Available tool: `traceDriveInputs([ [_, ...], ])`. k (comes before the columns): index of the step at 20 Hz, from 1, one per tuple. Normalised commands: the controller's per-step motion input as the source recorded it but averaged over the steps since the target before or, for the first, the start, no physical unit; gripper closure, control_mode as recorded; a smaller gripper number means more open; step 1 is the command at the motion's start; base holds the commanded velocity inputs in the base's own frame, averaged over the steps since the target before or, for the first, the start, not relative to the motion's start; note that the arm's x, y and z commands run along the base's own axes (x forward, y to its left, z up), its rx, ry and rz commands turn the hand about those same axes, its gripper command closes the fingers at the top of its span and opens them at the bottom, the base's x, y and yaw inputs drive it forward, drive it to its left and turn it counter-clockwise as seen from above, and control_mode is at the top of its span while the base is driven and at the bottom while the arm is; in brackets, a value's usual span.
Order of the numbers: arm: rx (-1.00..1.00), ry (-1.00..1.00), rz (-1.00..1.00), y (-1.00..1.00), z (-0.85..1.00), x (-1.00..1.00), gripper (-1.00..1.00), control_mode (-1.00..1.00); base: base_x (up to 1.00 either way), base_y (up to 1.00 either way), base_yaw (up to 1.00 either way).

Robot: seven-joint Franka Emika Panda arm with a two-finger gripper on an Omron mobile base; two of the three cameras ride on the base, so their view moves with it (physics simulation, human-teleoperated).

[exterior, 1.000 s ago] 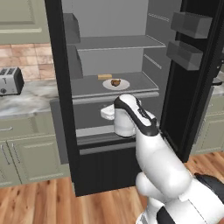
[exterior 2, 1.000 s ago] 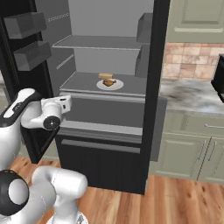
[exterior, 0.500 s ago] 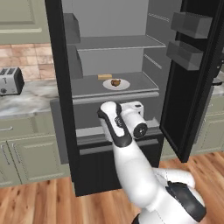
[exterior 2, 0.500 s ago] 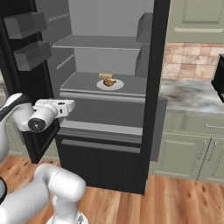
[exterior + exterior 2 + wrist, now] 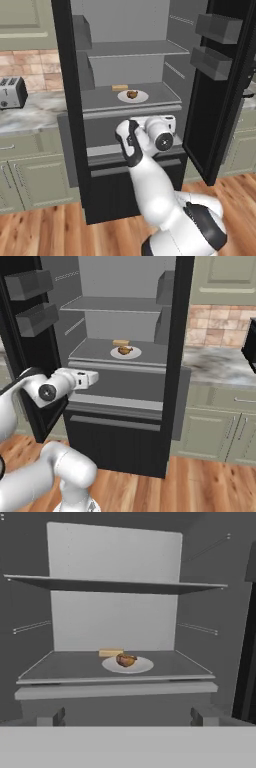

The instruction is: Retrieve the chicken drumstick from the fridge and place it on the saucepan with marinade on the stove.

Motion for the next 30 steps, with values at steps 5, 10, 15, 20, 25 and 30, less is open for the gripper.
traceDriveInputs([
  [5,0.00,0.20,-0.05,-0.19,0.60,-0.01,-1.00,-1.00,0.00,0.00,0.00],
  [10,0.00,0.21,0.00,-0.01,0.61,-0.09,-1.00,-1.00,0.00,0.00,0.00],
  [15,0.00,0.20,-0.01,0.00,0.52,-0.03,-1.00,-1.00,0.00,0.00,0.00],
  [20,0.00,0.17,0.00,0.00,0.46,0.00,-1.00,-1.00,0.00,0.00,0.00],
  [25,0.01,0.11,0.00,-0.07,0.15,0.10,-1.00,-1.00,0.00,0.00,0.00],
  [30,0.05,0.04,0.00,-0.15,-0.06,0.01,-1.00,-1.00,0.00,0.00,0.00],
])
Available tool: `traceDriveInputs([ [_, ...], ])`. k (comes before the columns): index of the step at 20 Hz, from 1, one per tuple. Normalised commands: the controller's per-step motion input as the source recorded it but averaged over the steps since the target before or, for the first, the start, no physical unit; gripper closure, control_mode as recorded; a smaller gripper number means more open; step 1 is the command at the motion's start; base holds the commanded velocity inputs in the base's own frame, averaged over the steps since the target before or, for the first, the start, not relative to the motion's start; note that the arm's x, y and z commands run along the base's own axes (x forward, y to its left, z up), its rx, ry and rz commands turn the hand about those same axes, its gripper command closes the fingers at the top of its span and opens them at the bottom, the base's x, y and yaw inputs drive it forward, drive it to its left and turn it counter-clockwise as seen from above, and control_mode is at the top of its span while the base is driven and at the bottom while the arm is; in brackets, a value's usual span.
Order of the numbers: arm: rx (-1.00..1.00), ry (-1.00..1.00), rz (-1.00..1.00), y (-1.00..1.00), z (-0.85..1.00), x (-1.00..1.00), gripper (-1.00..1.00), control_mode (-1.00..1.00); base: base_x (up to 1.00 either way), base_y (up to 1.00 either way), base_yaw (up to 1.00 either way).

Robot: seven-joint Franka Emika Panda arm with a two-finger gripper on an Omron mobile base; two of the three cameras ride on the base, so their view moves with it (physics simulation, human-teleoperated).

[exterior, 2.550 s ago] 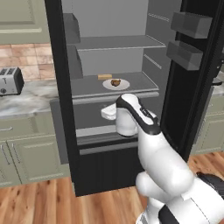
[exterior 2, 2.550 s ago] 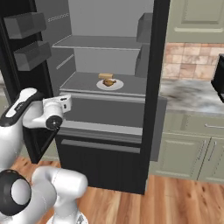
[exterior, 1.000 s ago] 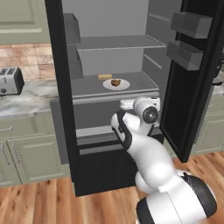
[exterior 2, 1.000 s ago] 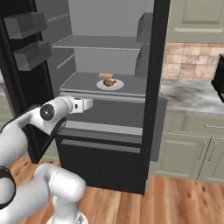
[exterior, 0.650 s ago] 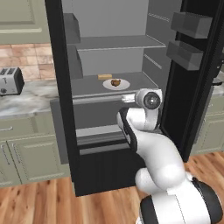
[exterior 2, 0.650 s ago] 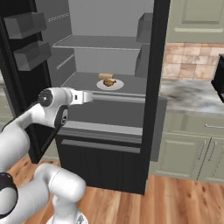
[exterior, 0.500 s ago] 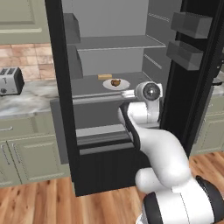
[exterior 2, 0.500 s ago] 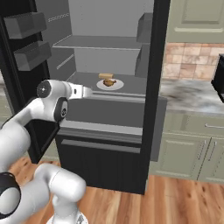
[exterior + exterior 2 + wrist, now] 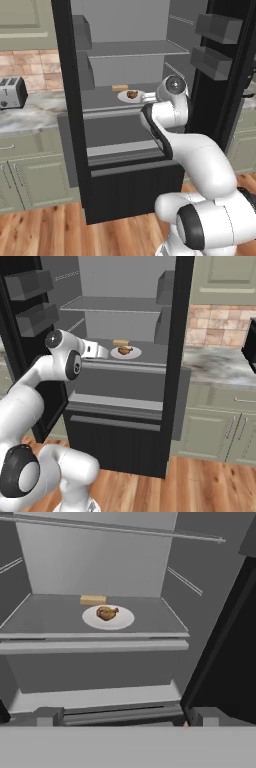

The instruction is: Retrieve the chicken drumstick from the fridge and place it on the saucepan with marinade on the stove.

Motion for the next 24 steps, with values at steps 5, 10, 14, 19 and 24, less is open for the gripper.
traceDriveInputs([
  [5,0.12,0.12,0.00,0.00,0.00,0.01,-1.00,-1.00,0.00,0.00,0.00],
  [10,0.03,0.08,0.00,0.00,0.16,-0.37,-1.00,-1.00,0.00,0.00,0.00],
  [14,0.00,0.06,0.00,0.00,0.22,-0.75,-1.00,-1.00,0.00,0.00,0.00],
  [19,0.00,0.04,0.00,0.00,0.05,-0.70,-1.00,-1.00,0.00,0.00,0.00],
  [24,0.00,0.08,0.00,0.00,0.02,-0.60,-1.00,-1.00,0.00,0.00,0.00],
])
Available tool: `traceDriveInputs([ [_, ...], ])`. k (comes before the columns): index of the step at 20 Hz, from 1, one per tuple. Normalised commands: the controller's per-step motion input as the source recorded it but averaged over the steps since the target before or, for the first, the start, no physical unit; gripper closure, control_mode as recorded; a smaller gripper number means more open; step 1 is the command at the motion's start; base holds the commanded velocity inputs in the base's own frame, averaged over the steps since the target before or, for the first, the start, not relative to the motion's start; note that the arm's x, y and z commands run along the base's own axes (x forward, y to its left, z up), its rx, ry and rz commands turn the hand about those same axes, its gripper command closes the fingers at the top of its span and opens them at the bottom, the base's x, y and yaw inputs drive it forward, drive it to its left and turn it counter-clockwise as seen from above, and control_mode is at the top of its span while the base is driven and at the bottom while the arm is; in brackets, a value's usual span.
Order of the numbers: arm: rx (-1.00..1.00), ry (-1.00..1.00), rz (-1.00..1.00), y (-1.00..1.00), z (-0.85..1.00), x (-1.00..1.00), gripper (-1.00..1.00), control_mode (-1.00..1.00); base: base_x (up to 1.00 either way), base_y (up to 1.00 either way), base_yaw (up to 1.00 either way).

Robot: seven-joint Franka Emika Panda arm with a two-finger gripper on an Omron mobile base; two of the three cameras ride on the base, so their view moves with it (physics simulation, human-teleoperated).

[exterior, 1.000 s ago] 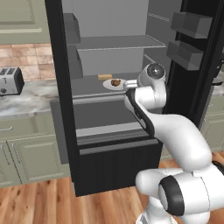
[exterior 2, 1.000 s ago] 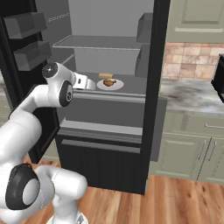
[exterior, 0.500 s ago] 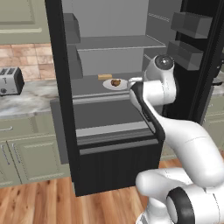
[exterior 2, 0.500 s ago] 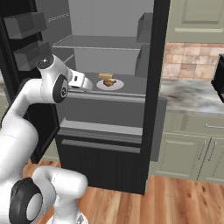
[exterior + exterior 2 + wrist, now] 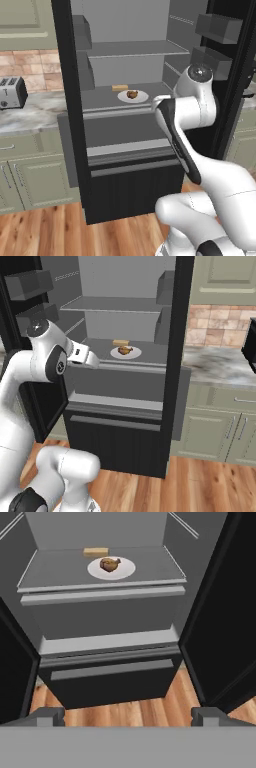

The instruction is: Retrieve the chicken drumstick from the fridge and place it on the saucepan with marinade on the stove.

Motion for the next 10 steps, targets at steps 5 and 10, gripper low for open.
traceDriveInputs([
  [5,0.00,0.09,0.00,0.00,0.03,-0.43,-1.00,-1.00,0.00,0.00,0.00],
  [10,0.07,0.05,0.01,-0.01,0.03,-0.40,-1.00,-1.00,0.00,0.00,0.00],
])
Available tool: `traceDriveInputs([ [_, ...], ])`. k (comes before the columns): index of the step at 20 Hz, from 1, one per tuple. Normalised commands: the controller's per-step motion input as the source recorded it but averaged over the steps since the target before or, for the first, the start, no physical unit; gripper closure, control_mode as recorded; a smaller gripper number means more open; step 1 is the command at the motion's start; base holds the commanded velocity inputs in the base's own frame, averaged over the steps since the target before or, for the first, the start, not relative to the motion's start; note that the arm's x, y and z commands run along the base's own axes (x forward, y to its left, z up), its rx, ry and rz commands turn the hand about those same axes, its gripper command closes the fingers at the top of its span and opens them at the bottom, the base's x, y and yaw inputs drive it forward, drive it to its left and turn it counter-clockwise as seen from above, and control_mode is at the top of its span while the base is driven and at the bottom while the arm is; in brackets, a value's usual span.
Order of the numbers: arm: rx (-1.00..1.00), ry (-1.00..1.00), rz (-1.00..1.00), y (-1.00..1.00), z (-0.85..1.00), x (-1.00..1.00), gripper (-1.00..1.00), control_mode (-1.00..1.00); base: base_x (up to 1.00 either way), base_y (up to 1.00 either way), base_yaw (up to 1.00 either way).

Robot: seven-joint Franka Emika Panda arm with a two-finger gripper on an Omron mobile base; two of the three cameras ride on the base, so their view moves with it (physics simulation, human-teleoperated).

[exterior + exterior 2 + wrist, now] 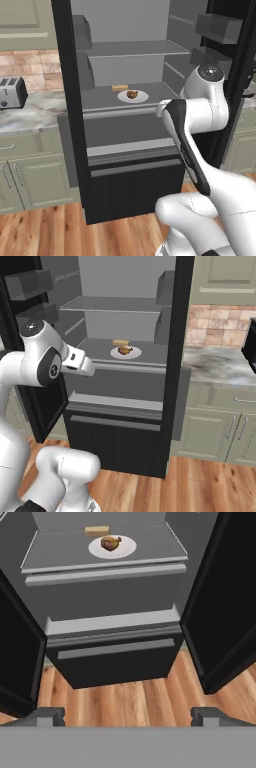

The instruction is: Retrieve the chicken drumstick from the fridge and place it on the saucepan with marinade on the stove.

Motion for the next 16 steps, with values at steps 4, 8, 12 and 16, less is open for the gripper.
traceDriveInputs([
  [4,0.03,0.02,0.00,0.00,0.00,-0.56,-1.00,-1.00,0.00,0.00,0.00],
  [8,0.00,0.00,0.02,0.00,0.01,-0.75,-1.00,-1.00,0.00,0.00,0.00],
  [12,0.00,0.05,0.07,0.00,0.04,-0.55,-1.00,-1.00,0.00,0.00,0.00],
  [16,0.01,0.05,0.11,-0.04,0.00,-0.23,-1.00,-1.00,0.00,0.00,0.00],
])
